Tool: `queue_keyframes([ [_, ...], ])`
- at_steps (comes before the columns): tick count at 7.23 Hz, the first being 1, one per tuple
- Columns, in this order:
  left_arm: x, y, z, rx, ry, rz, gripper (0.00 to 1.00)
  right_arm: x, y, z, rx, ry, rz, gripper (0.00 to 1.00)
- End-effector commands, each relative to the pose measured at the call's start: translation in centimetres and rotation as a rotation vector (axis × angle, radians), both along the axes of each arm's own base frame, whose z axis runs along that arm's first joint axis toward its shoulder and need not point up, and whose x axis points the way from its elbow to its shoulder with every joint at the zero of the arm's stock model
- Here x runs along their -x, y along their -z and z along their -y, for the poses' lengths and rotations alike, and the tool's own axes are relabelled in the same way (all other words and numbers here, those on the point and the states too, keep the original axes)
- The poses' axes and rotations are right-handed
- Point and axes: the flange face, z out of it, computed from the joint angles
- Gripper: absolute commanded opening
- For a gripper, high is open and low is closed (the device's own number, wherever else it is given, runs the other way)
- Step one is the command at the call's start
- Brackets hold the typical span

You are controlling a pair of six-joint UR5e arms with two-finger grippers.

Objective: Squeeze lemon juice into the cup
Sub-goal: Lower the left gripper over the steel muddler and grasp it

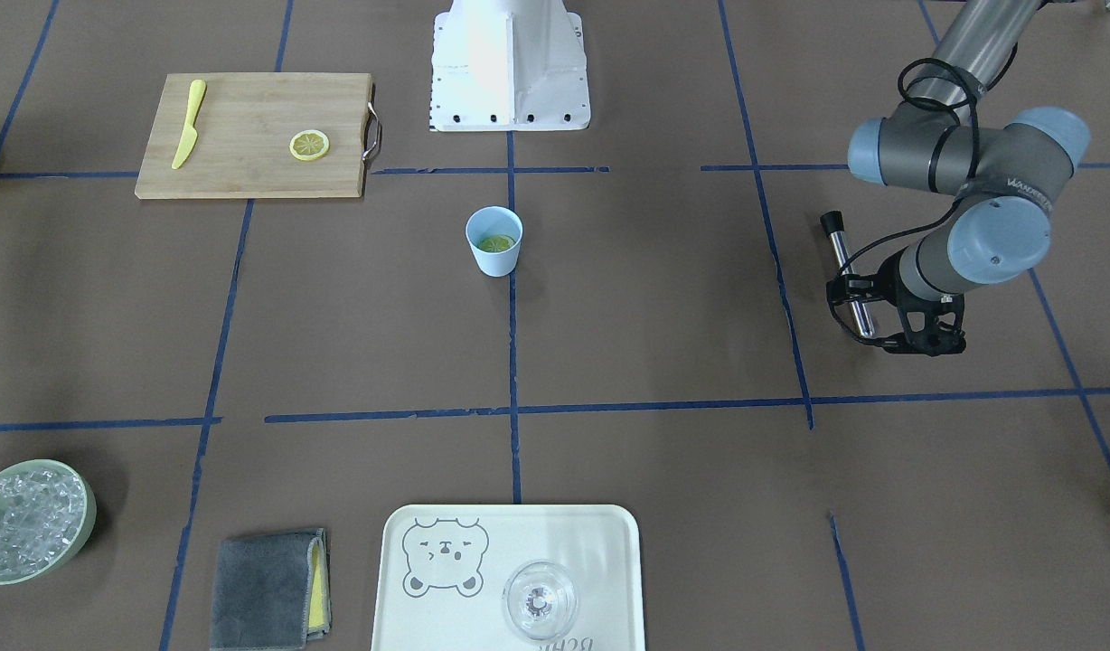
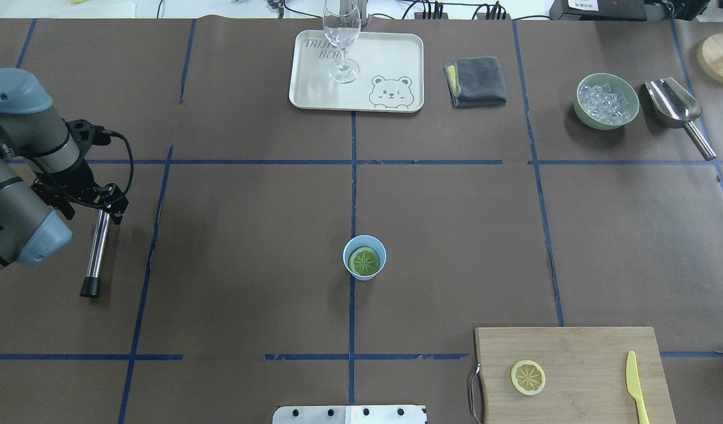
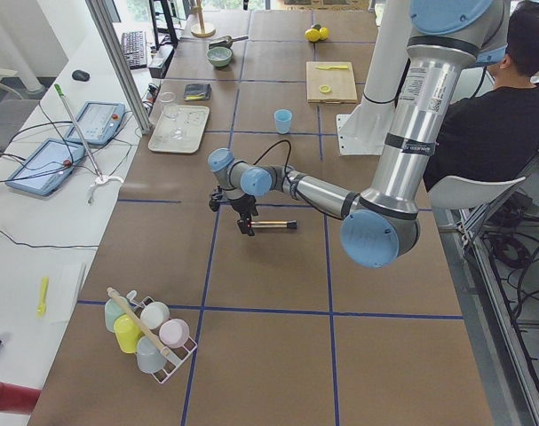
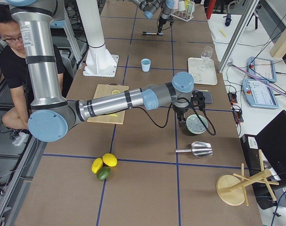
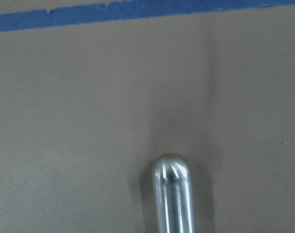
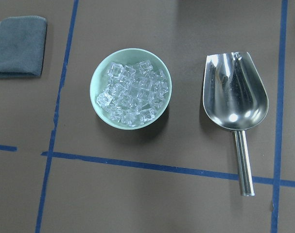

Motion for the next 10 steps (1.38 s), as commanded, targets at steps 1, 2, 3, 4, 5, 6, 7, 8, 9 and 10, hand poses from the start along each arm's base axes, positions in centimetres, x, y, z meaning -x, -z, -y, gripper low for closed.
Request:
queue_keyframes([
  [1,0.4,0.3,-0.5,-0.016,-0.011,-0.014,1.0,0.0,-0.1,0.0,0.003,-0.001,0.0,1.0],
  [2,0.4,0.5,-0.7,-0.008,-0.007,-0.018,1.0,0.0,-0.1,0.0,0.002,-0.001,-0.002,1.0],
  [3,0.5,0.5,-0.7,-0.002,0.0,-0.017,0.92,-0.1,-0.1,0.0,0.0,-0.002,0.0,1.0],
  [4,0.5,0.5,-0.7,-0.008,-0.004,-0.018,0.84,-0.1,-0.1,0.0,0.002,-0.002,0.0,1.0],
  [5,0.2,0.0,-0.8,0.007,-0.002,-0.009,0.69,-0.2,-0.1,0.0,0.002,-0.004,0.0,1.0],
  [6,0.2,-0.3,-0.8,0.008,-0.003,-0.007,0.66,-0.2,-0.1,0.0,0.002,-0.004,0.0,1.0],
  [7,0.1,-0.5,-0.8,0.015,-0.004,-0.004,0.66,-0.1,-0.1,0.0,0.002,-0.002,0.0,1.0],
  [8,0.0,-0.6,-0.8,0.015,-0.005,-0.004,0.66,-0.2,-0.1,0.0,0.002,-0.004,0.0,1.0],
  [9,0.0,-0.7,-0.8,0.016,-0.005,-0.003,0.47,-0.3,-0.1,0.0,0.002,-0.005,0.0,1.0],
  [10,-0.1,-0.3,-0.8,0.009,-0.009,-0.01,0.11,-0.4,-0.1,0.0,0.002,-0.007,0.0,1.0],
])
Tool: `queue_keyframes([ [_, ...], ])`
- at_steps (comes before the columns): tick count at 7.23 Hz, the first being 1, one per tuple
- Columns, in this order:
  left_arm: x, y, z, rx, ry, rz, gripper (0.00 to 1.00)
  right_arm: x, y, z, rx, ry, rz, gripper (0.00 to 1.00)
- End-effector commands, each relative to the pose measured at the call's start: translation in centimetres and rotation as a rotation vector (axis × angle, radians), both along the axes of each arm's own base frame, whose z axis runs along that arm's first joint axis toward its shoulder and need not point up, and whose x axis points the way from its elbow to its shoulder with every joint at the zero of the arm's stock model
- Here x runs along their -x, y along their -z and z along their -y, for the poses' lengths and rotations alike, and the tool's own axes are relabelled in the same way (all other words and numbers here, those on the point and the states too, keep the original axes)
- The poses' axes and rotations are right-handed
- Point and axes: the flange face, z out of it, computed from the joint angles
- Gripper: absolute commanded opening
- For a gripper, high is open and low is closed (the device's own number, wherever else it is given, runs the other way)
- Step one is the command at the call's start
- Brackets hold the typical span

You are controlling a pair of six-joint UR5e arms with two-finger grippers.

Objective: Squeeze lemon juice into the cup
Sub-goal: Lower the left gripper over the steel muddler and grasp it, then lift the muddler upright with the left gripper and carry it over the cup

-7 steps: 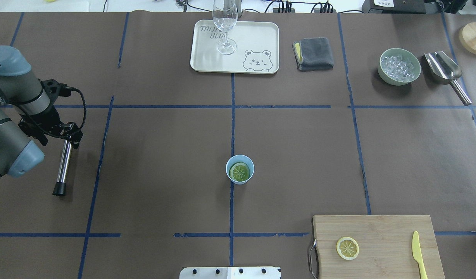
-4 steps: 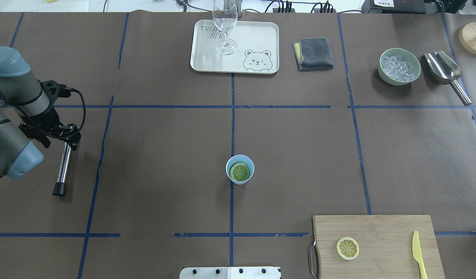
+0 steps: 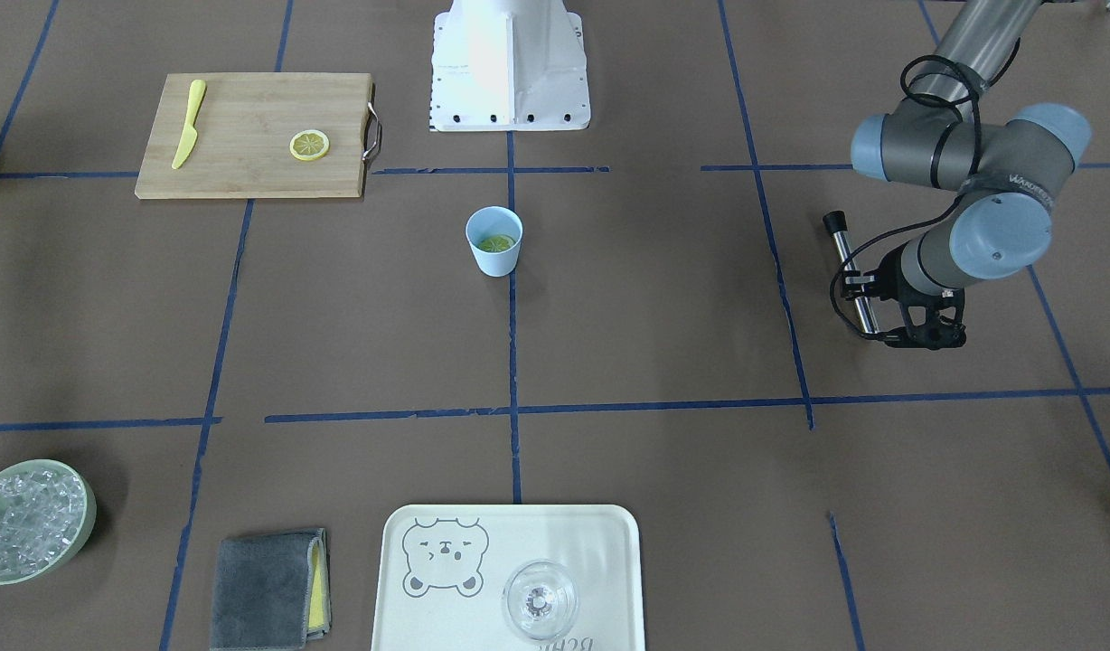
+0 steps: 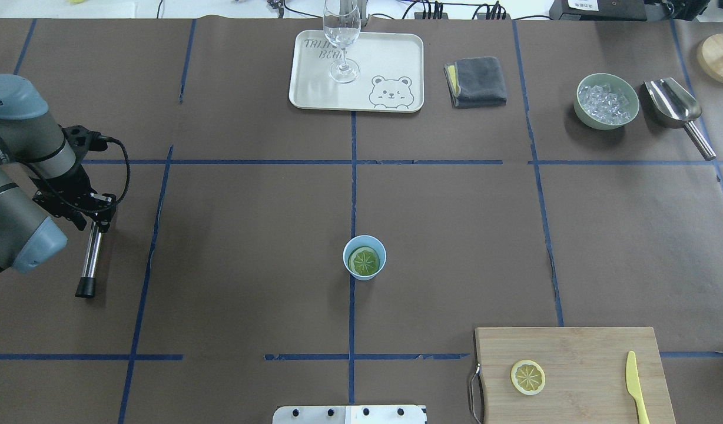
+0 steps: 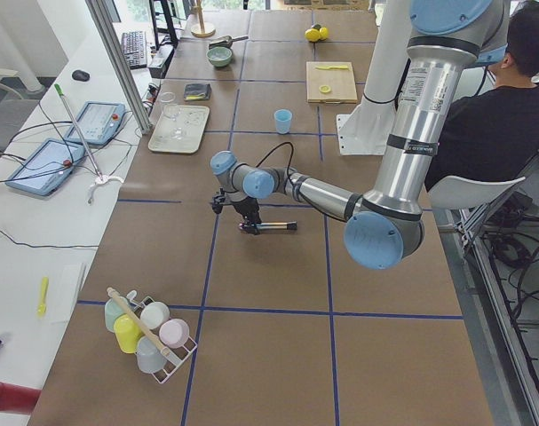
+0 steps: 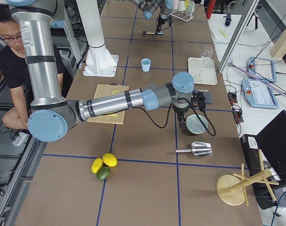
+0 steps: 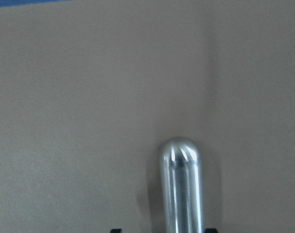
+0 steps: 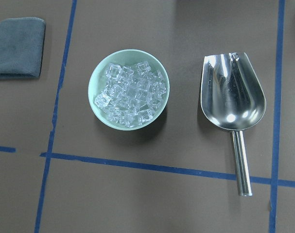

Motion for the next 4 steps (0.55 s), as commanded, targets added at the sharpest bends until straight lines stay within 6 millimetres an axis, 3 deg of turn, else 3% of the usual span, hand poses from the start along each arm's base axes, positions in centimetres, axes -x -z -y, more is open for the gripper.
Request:
queue_keyframes([
  [1,0.1,0.3,0.0,-0.008,-0.003,-0.006,0.0,-0.1,0.0,0.0,0.0,-0.002,0.0,1.0],
  [2,0.2,0.7,0.0,-0.009,0.003,-0.009,0.0,-0.2,0.0,0.0,0.0,-0.003,0.0,1.0],
  [4,1.1,4.3,0.0,-0.064,0.017,-0.043,0.0,-0.6,0.3,-0.1,0.0,-0.01,0.006,1.0],
])
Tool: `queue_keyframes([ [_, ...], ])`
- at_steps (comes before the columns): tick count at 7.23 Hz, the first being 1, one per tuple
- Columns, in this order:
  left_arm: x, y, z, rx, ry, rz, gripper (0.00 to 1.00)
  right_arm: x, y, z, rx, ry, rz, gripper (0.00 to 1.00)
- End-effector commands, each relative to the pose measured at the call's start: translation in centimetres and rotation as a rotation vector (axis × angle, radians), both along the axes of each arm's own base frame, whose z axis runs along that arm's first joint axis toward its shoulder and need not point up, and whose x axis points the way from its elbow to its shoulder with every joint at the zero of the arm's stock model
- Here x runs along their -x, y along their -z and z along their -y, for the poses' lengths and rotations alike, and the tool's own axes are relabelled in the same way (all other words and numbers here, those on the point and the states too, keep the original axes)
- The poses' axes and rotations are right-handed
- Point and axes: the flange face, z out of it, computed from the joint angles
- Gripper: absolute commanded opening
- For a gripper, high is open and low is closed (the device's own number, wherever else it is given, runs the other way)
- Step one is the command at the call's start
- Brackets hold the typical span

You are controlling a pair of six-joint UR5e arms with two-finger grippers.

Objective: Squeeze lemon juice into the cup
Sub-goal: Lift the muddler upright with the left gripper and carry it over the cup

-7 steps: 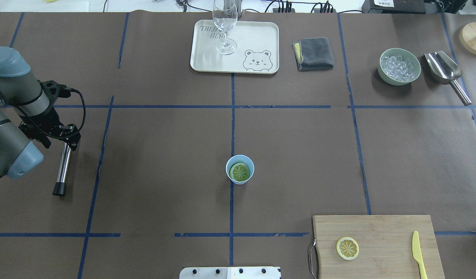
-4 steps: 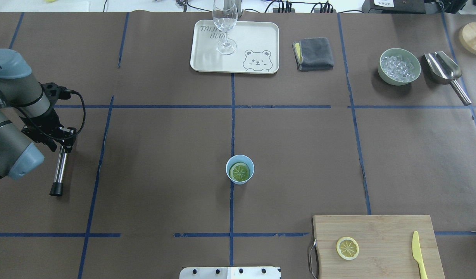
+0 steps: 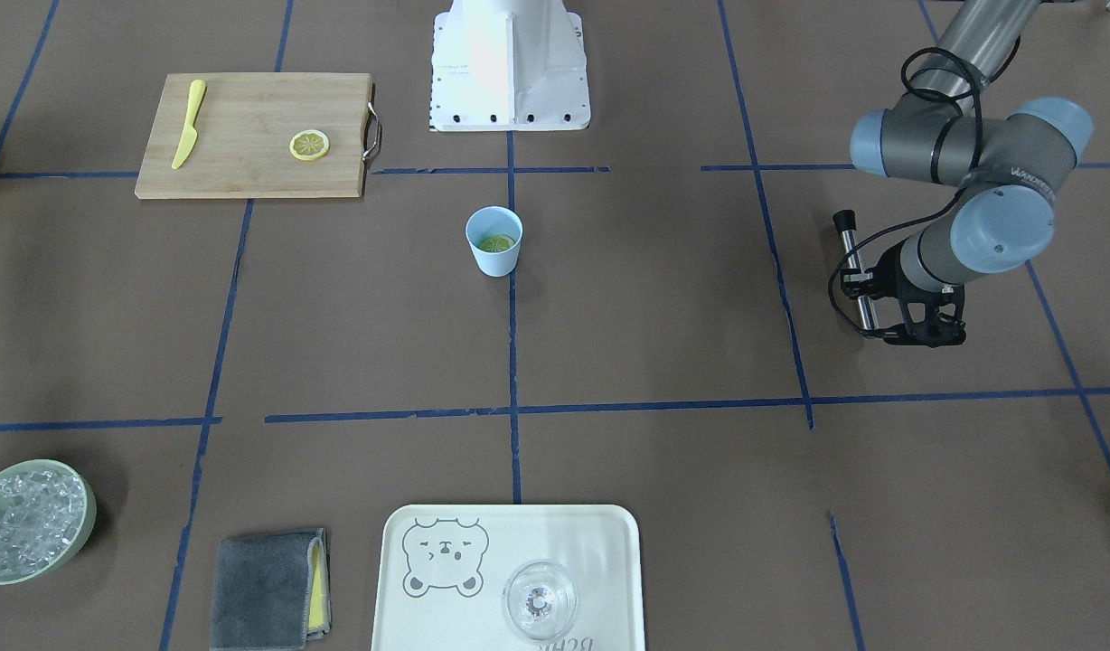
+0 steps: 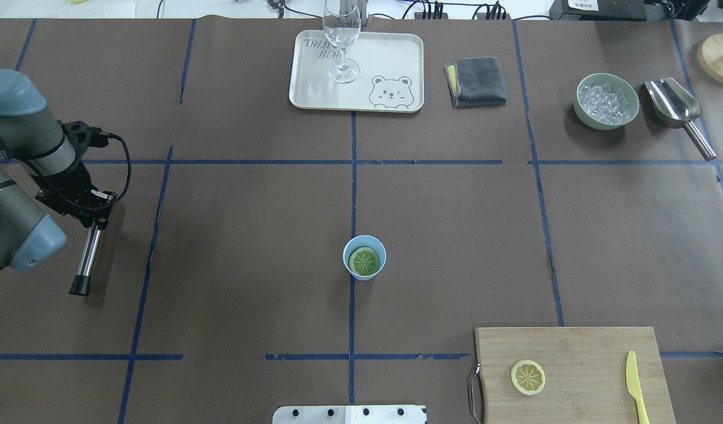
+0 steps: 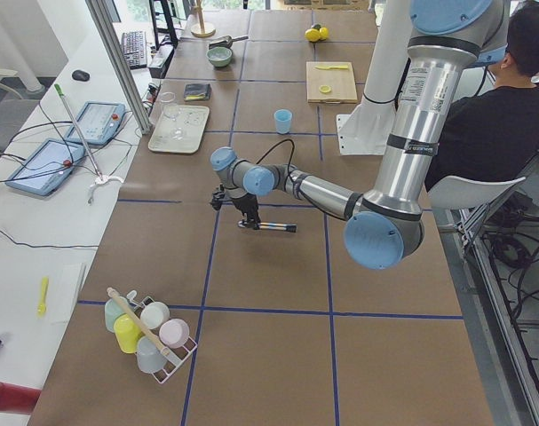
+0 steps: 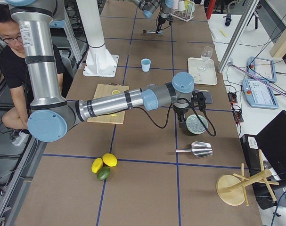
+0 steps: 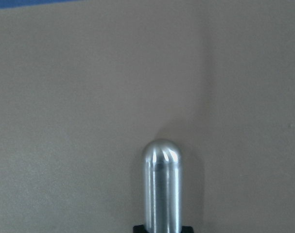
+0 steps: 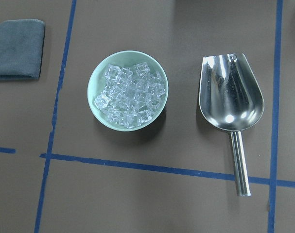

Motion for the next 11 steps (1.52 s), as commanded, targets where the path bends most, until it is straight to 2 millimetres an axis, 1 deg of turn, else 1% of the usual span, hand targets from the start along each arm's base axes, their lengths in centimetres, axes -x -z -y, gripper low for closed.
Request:
queue_keyframes([
  [1,0.9,5.9,-0.4,-0.099,0.006,-0.068,0.0,-0.7,0.2,-0.1,0.002,-0.011,0.012,1.0],
  [2,1.9,11.3,-1.0,-0.195,0.01,-0.134,0.0,-0.7,0.3,-0.2,0.003,-0.012,0.015,1.0],
  [3,2.4,17.7,-1.2,-0.296,0.02,-0.208,0.0,-0.9,0.2,-0.2,0.011,-0.018,0.015,1.0],
  [4,2.5,23.6,-0.2,-0.421,0.061,-0.231,0.0,-0.9,0.1,-0.3,0.021,-0.018,0.022,1.0],
  [5,2.2,27.9,0.9,-0.539,0.111,-0.212,0.0,-1.2,0.0,-0.5,0.026,-0.021,0.027,1.0],
  [6,2.2,30.2,0.8,-0.579,0.121,-0.234,0.0,-1.3,-0.2,-0.6,0.03,-0.023,0.027,1.0],
  [7,2.7,32.6,0.3,-0.664,0.138,-0.281,0.0,-1.5,-0.3,-0.7,0.029,-0.029,0.02,1.0],
  [8,2.2,34.3,-0.4,-0.739,0.261,-0.38,0.0,-1.9,-1.1,-0.9,0.047,-0.038,0.013,1.0],
  [9,1.0,35.8,-2.0,-0.754,0.319,-0.476,0.0,-2.7,-2.2,-1.7,0.091,-0.052,0.01,1.0],
  [10,-1.8,37.3,-4.3,-0.816,0.418,-0.537,0.0,-3.7,-4.1,-2.7,0.139,-0.064,0.001,1.0],
  [11,-3.8,37.9,-5.9,-0.871,0.47,-0.566,0.0,-4.2,-6.2,-4.2,0.159,-0.061,-0.017,1.0],
])
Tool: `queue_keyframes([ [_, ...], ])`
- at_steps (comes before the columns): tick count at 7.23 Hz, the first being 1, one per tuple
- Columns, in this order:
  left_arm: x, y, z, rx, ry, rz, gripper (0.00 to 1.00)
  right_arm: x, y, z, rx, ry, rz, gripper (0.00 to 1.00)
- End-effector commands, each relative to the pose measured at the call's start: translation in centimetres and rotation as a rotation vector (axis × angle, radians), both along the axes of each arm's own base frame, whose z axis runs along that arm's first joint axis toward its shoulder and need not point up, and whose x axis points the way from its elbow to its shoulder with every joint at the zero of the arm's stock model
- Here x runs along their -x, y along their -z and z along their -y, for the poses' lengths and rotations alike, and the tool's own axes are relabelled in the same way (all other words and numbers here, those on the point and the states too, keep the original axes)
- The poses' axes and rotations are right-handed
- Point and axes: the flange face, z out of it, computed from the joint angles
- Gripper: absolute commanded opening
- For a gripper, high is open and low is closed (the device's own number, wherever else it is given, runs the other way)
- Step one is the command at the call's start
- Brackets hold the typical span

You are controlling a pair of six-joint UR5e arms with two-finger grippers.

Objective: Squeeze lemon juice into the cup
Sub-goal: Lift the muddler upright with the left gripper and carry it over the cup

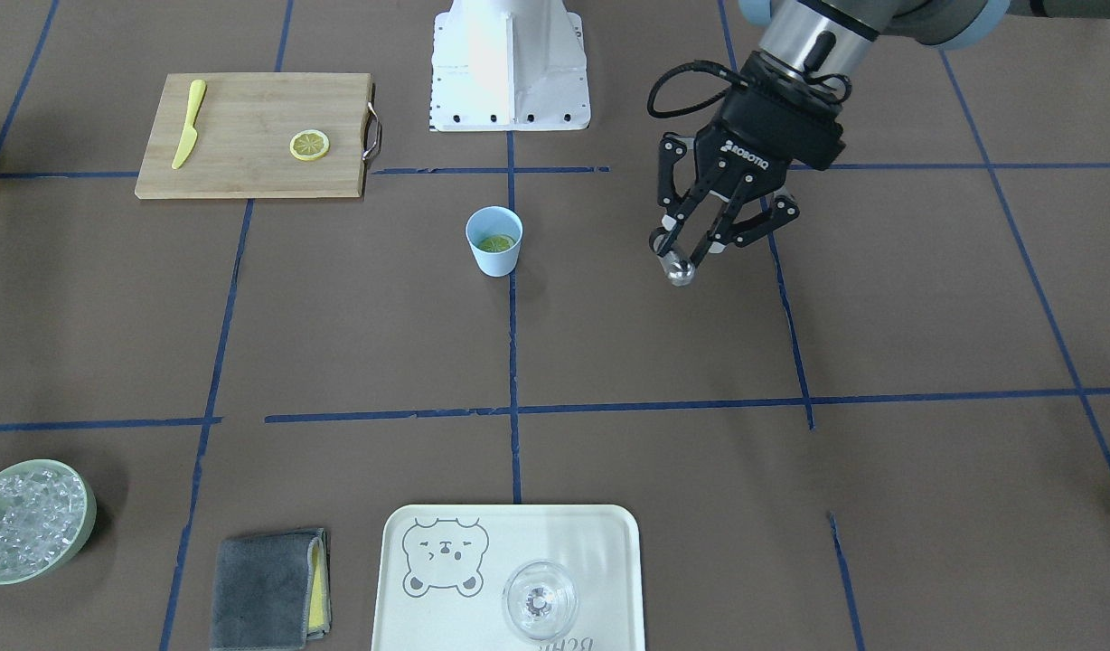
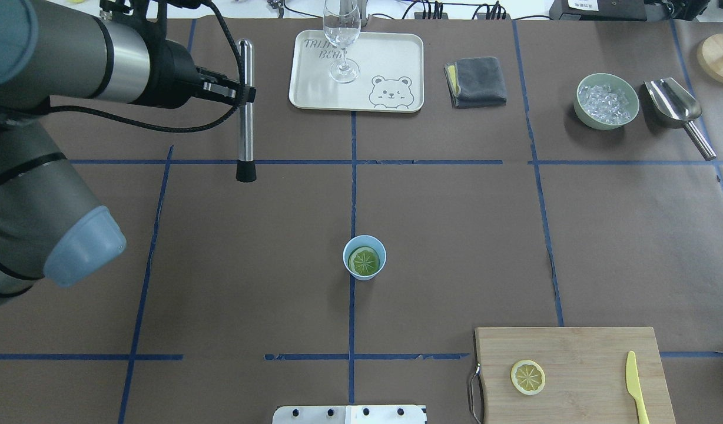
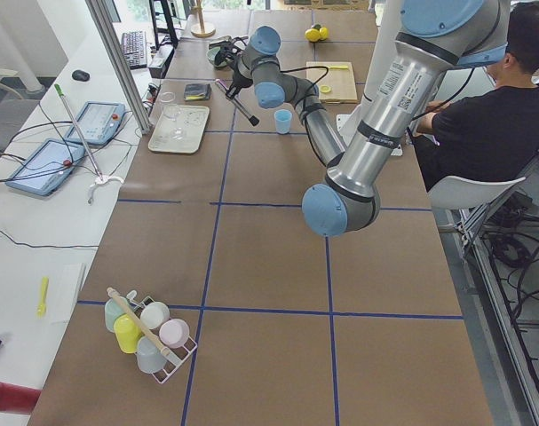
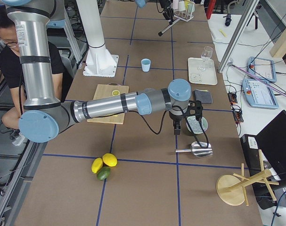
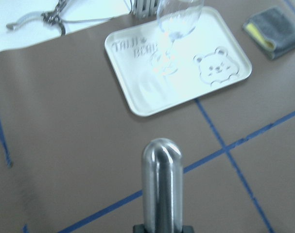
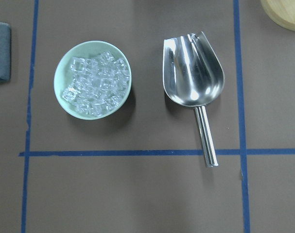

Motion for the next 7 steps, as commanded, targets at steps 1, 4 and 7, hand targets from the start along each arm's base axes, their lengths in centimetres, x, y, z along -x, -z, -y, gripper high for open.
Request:
queue_keyframes([
  [1,-2.9,1.9,-3.5,-0.074,0.098,-0.128,0.0,-2.2,-4.5,-3.4,0.052,-0.008,-0.043,1.0],
  [4,-10.6,0.7,-12.2,-0.088,0.345,-0.201,0.0,-3.0,-9.1,-7.9,0.117,0.003,-0.059,1.0],
  [7,-17.1,0.0,-14.3,-0.047,0.341,-0.175,0.0,-3.5,-10.9,-10.1,0.127,0.019,-0.062,1.0],
])
